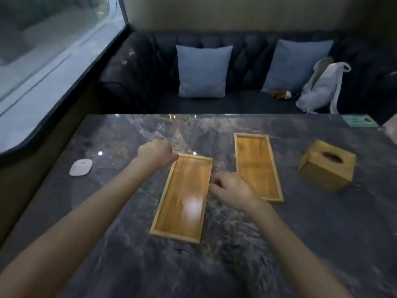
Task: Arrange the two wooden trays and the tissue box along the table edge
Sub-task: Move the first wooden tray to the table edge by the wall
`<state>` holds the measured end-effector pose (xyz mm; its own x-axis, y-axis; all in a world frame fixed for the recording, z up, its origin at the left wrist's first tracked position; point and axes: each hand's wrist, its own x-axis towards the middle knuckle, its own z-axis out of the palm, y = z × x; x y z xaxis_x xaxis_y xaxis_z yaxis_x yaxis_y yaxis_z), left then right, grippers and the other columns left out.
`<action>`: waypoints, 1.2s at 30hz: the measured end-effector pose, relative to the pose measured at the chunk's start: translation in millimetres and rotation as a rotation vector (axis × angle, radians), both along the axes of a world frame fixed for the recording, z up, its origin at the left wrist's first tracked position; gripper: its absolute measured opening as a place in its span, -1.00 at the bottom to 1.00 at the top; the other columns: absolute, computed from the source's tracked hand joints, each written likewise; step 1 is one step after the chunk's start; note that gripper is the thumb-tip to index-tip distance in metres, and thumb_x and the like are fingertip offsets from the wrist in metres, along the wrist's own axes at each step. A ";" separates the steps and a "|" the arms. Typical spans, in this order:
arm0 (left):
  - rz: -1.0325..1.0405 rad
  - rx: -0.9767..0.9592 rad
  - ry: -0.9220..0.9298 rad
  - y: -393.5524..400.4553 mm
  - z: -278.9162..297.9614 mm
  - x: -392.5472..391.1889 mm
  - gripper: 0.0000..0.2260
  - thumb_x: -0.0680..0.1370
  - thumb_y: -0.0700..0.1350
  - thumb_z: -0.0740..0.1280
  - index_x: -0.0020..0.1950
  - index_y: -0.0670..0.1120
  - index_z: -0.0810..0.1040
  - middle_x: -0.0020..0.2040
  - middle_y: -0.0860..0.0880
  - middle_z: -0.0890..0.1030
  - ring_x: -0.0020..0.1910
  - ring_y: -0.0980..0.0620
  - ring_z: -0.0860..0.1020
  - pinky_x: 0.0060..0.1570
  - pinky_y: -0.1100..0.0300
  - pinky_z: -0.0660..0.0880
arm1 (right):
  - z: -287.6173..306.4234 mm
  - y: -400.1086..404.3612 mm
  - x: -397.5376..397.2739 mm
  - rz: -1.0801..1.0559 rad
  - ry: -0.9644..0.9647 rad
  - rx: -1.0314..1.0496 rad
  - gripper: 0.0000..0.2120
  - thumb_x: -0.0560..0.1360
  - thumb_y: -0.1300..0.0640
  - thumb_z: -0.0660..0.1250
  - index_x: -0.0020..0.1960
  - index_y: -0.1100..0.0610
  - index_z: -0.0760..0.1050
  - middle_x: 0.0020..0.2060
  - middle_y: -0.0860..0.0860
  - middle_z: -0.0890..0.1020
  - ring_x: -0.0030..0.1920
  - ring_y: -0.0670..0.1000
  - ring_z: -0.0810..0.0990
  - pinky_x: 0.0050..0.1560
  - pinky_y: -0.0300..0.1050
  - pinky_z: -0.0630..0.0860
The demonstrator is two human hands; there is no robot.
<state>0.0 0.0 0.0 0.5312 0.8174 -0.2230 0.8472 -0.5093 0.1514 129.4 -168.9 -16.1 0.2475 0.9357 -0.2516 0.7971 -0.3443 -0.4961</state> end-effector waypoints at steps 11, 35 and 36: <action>-0.073 -0.159 -0.081 -41.9 -117.0 -51.8 -0.70 0.55 -0.05 0.15 0.22 -0.17 0.40 0.21 -0.17 0.47 0.17 -0.17 0.45 0.12 -0.04 0.44 | -102.8 -17.1 -56.5 -0.240 0.084 0.029 -0.69 0.49 0.15 0.19 0.22 0.14 0.40 0.12 0.10 0.52 0.16 0.11 0.45 0.12 0.02 0.47; 0.366 -0.155 -0.416 -94.7 -162.8 -79.6 -0.67 0.57 -0.22 0.14 0.32 -0.25 0.39 0.38 -0.19 0.41 0.40 -0.14 0.30 0.42 0.06 0.13 | -129.1 -20.3 -90.0 -0.643 0.480 0.042 -0.39 0.44 0.25 0.23 0.45 0.05 0.14 0.35 0.06 0.34 0.38 0.03 0.19 0.40 -0.06 0.15; 0.383 -0.184 -0.426 -94.0 -159.7 -78.8 -0.68 0.57 -0.22 0.14 0.32 -0.25 0.40 0.38 -0.19 0.41 0.40 -0.14 0.29 0.42 0.07 0.12 | -124.9 -18.7 -89.1 -0.694 0.562 0.052 -0.40 0.43 0.28 0.23 0.44 0.04 0.18 0.32 0.05 0.35 0.36 0.03 0.23 0.38 -0.08 0.18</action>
<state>-78.8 -94.0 -159.7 0.2803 0.9365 -0.2108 0.8107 -0.1134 0.5744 40.2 -187.6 -141.0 0.6152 0.6349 -0.4673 0.0528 -0.6246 -0.7791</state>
